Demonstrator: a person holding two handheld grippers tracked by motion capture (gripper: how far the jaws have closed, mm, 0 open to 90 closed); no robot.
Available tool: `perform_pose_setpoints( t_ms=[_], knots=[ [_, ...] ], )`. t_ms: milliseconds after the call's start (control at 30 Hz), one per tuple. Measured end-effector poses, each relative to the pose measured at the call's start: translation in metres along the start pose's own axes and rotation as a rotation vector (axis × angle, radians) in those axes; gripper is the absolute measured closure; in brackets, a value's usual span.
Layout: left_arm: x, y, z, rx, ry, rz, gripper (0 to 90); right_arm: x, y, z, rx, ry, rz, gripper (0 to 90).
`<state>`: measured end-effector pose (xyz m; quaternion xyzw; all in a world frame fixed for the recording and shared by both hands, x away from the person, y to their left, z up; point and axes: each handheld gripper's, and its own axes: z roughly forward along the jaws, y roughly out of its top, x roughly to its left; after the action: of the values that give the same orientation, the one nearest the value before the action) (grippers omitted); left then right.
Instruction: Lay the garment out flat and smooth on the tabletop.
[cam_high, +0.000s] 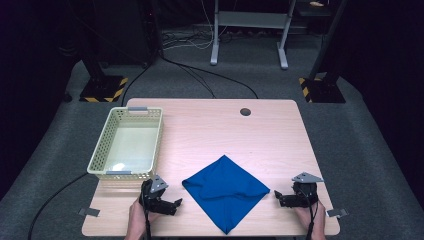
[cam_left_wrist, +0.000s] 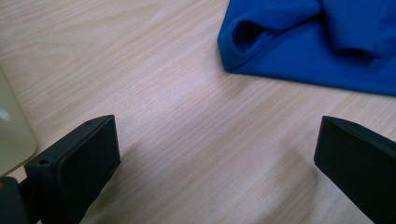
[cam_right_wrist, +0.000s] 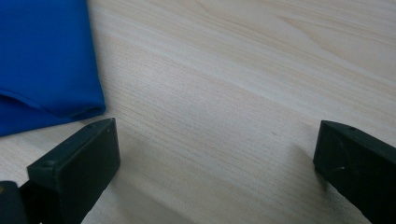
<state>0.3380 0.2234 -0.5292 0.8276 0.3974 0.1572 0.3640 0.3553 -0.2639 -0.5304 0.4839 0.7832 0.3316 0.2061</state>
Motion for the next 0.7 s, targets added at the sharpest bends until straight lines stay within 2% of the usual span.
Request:
perform_pose_setpoints(
  t_ms=[233,400,467,500,600,633,700],
  knots=[
    [-0.013,0.016,0.009,-0.030,-0.055,0.000,0.0,0.003,0.002,0.001,0.001,-0.014,0.012,1.4],
    [-0.024,0.029,0.018,-0.039,-0.075,0.017,0.0,0.015,0.007,0.001,0.005,-0.004,-0.007,1.8],
    [-0.029,0.035,0.025,-0.028,-0.081,0.027,0.0,0.026,0.015,-0.001,0.000,0.011,-0.037,1.5],
    [-0.029,0.035,0.025,-0.028,-0.081,0.027,0.0,0.026,0.015,-0.001,0.000,0.011,-0.037,1.5],
    [-0.035,0.037,0.031,-0.025,-0.088,0.030,0.0,0.041,0.026,-0.004,-0.015,0.042,-0.062,1.7],
    [-0.037,0.037,0.032,-0.022,-0.091,0.035,0.0,0.051,0.032,-0.005,-0.018,0.056,-0.088,1.8],
    [-0.041,0.038,0.035,-0.014,-0.082,0.047,0.0,0.061,0.038,-0.004,-0.022,0.075,-0.114,2.2]
  ],
)
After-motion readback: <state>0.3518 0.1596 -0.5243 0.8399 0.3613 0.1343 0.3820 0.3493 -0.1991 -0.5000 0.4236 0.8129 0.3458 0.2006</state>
